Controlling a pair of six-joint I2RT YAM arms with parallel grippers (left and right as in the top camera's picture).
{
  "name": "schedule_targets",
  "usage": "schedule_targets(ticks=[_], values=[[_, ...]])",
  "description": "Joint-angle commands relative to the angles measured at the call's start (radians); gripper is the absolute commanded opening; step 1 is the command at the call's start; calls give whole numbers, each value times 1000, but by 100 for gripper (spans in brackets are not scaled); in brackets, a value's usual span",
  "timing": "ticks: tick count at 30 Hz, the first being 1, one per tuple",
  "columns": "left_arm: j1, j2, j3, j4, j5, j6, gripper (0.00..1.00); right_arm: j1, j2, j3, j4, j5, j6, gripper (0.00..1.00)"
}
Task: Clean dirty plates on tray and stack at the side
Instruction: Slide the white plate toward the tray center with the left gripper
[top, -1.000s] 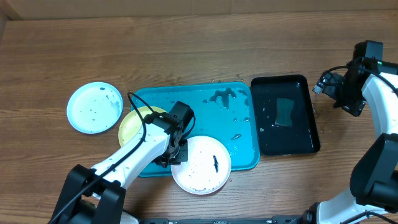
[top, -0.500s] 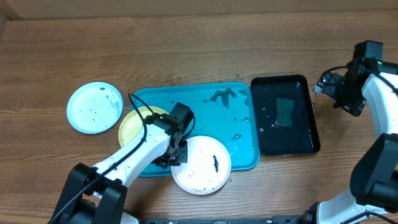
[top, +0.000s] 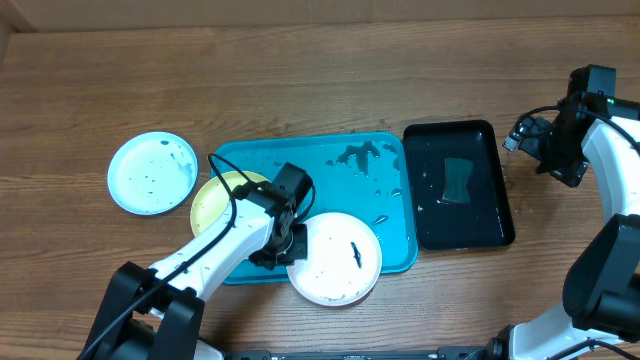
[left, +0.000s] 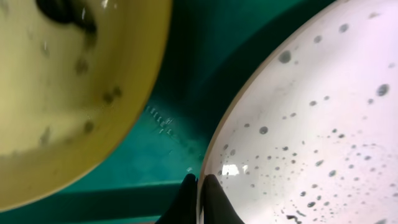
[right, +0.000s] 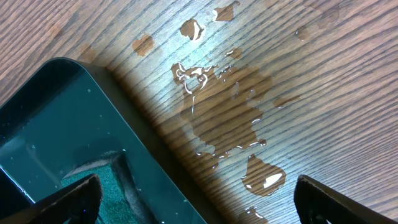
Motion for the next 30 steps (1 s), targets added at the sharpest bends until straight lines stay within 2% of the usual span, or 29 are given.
schedule_targets(ticks=[1,4,11,21,30], values=[[0,9,68,51,19,-62,4,3,-7,15,3,-5,4,100],[0,9,69,129,5,-117,4,3,-7,15,3,-5,4,100],[0,19,68,225,-145,-239,4,3,-7,15,3,-5,4,100],[0,123,69,367,-138,-237,4,3,-7,15,3,-5,4,100],[2,124,69,444,-157,-196,4,3,-7,15,3,-5,4,100]])
